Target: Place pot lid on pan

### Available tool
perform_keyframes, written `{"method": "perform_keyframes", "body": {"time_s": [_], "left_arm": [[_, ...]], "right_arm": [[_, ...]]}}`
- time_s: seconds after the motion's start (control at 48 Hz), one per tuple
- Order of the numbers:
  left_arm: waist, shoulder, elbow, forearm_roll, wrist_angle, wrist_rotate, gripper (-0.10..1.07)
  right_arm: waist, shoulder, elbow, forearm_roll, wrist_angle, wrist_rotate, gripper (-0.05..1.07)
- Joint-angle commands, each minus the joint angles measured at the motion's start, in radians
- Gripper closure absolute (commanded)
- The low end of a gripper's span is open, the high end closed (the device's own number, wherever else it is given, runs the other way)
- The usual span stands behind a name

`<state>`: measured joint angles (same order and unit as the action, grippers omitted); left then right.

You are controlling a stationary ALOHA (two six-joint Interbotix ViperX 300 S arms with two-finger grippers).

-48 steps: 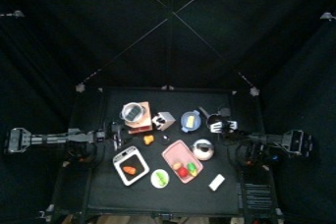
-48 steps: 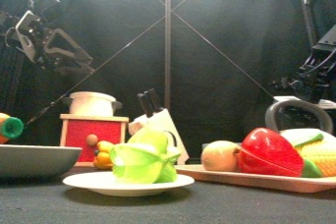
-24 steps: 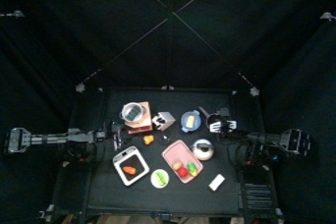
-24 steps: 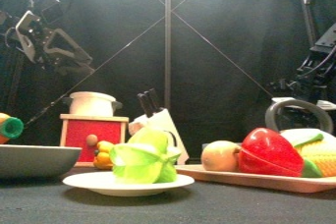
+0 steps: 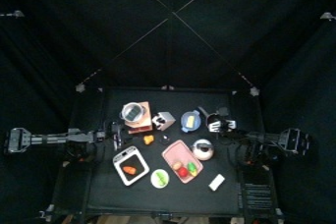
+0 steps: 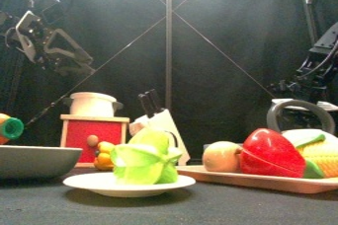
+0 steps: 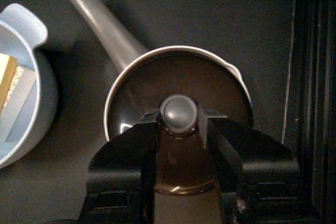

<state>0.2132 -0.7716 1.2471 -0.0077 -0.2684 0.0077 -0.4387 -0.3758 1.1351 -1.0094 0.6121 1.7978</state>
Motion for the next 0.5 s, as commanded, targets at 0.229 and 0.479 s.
{"method": "perform_keyframes", "body": {"time_s": [0.229,0.479], "left_arm": [[0.002,0.002,-0.008,0.000,-0.006,0.002,0.11],[0.002,0.002,-0.008,0.000,-0.006,0.002,0.11]], "right_arm": [[-0.002,-0.026,-0.026,-0.014,0.000,0.002,0.39],[-0.002,-0.028,-0.031,-0.014,0.002,0.002,0.39]]}}
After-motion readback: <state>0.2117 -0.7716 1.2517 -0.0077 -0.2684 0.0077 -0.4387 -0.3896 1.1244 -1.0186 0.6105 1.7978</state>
